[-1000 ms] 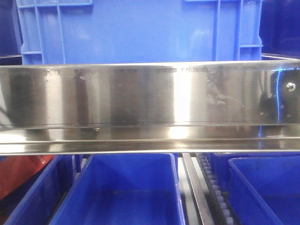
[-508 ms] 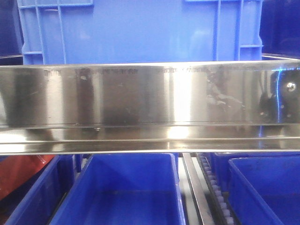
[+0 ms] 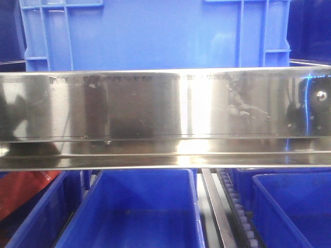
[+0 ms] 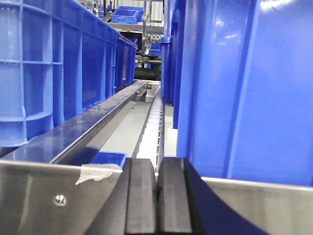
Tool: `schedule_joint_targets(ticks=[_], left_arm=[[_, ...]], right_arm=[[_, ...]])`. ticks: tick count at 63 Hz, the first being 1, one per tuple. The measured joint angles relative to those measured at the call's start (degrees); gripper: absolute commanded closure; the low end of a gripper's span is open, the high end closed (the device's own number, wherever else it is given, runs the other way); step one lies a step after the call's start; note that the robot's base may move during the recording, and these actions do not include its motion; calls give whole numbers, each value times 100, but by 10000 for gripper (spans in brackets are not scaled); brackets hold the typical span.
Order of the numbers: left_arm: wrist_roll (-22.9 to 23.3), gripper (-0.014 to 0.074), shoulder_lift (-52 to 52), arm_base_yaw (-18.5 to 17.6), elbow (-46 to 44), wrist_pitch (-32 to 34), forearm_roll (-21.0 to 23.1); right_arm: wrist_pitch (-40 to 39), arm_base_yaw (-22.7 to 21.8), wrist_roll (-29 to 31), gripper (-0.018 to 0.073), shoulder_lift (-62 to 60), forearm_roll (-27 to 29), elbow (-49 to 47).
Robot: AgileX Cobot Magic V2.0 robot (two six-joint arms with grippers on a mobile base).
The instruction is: Place cylindrical capacitor in blue bin on shelf
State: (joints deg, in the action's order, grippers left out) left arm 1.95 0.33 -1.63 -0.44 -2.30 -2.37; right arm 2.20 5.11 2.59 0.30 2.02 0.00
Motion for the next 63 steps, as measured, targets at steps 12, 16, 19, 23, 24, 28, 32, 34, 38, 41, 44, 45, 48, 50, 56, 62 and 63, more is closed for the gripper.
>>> schedule_joint_targets(ticks=[12,16,19,23,24,28,32,34,38,41,44,45,48,50,56,62,63], left_arm=[[0,707,-2,139,38,172,-11],[0,707,-2,188,44,172,-11],[0,707,-2,230,41,172,-22],[0,707,-2,241,50,172,-22],[0,707,-2,241,50,172,-22],[3,707,-2,241,50,172,-22],[3,707,-2,248,50,172,-33],[3,707,-2,248,50,172,-33],[16,707,-2,253,50,172,-33],[16,707,-2,253,50,172,-33],[16,707,-2,253,50,172,-33],[16,707,-2,263,50,172,-33],[16,707,-2,263,50,172,-33],[16,707,-2,263,50,172,-33],[16,707,-2,263,50,172,-33],[16,707,-2,263,50,172,-33],[16,707,-2,263,50,172,-33]], right_arm=[[0,0,0,724,-2,0,0],[0,0,0,724,-2,0,0],[0,0,0,724,-2,0,0],[0,0,0,724,-2,0,0],[0,0,0,724,-2,0,0],[0,0,0,724,-2,0,0],[0,0,0,724,-2,0,0],[0,0,0,724,-2,0,0],[0,0,0,724,-2,0,0],[0,0,0,724,-2,0,0],[0,0,0,724,-2,0,0],[0,0,0,724,-2,0,0],[0,0,0,724,-2,0,0],[0,0,0,724,-2,0,0],[0,0,0,724,-2,0,0],[0,0,0,724,-2,0,0],[0,0,0,724,-2,0,0]])
